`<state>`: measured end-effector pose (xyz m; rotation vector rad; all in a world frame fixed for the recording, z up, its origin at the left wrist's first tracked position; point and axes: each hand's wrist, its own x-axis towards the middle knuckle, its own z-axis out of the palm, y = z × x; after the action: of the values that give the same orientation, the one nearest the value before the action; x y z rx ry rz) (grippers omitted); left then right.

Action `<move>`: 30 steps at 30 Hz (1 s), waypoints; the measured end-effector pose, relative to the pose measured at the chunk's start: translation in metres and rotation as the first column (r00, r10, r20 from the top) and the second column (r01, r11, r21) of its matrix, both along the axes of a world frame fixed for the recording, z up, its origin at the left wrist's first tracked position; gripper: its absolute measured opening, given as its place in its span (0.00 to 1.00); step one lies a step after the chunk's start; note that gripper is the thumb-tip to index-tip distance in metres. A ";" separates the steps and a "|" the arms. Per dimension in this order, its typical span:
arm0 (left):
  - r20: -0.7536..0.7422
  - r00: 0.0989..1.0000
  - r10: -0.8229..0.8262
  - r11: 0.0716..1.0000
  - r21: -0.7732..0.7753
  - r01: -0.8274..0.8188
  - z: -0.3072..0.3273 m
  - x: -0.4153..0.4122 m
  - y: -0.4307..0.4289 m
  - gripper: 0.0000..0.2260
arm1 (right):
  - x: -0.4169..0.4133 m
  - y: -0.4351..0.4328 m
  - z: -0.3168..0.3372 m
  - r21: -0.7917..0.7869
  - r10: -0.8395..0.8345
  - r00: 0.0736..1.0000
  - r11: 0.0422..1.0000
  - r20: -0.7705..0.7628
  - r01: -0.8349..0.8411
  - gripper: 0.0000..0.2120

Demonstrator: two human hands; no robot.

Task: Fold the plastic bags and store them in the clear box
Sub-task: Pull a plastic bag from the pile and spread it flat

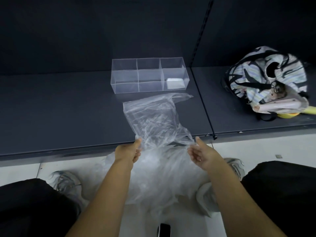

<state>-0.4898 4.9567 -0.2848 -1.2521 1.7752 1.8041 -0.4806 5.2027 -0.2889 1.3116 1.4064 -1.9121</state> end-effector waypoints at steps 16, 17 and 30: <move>0.012 0.990 0.138 0.990 -0.042 -0.137 -0.007 0.002 -0.037 0.09 | -0.045 0.020 0.008 0.713 0.346 0.908 0.574 0.235 -0.403 0.18; 0.005 0.994 0.110 0.990 -0.084 -0.110 -0.008 0.001 -0.038 0.09 | -0.046 0.019 0.004 0.737 0.349 0.906 0.543 0.237 -0.402 0.17; -0.183 0.768 -0.614 0.420 -0.899 0.122 0.001 -0.055 -0.040 0.10 | -0.079 -0.061 0.006 0.993 0.578 0.814 0.117 -0.051 -0.021 0.18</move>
<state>-0.5450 4.9168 -0.2842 -0.4286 3.1763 0.9358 -0.5593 5.1421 -0.2829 0.7225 3.1946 -0.7864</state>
